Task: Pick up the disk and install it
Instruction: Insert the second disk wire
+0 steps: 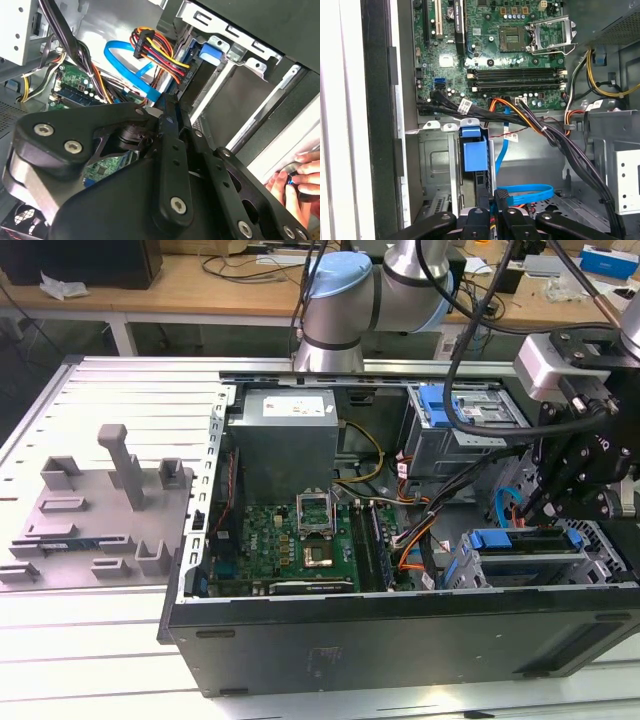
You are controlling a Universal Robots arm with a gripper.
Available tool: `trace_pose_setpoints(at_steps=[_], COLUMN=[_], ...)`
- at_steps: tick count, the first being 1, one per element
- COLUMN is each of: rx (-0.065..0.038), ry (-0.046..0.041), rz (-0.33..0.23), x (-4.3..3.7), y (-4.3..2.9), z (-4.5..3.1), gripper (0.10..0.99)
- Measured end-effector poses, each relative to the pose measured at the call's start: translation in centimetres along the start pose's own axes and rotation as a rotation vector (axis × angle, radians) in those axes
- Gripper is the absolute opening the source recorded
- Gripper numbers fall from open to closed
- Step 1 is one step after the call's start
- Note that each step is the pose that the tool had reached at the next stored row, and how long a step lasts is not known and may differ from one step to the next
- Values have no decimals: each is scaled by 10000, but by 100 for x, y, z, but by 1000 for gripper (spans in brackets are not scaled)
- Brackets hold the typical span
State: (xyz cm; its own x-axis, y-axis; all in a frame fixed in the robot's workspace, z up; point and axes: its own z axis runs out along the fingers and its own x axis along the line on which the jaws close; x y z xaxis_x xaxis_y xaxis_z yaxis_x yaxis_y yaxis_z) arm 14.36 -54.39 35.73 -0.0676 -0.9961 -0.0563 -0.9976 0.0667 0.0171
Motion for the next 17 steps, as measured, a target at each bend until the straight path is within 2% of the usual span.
trace_pose_setpoints(at_steps=[17], rx=[2], ry=[26], rz=[1], x=[15], y=[-12], z=[31], gripper=[161])
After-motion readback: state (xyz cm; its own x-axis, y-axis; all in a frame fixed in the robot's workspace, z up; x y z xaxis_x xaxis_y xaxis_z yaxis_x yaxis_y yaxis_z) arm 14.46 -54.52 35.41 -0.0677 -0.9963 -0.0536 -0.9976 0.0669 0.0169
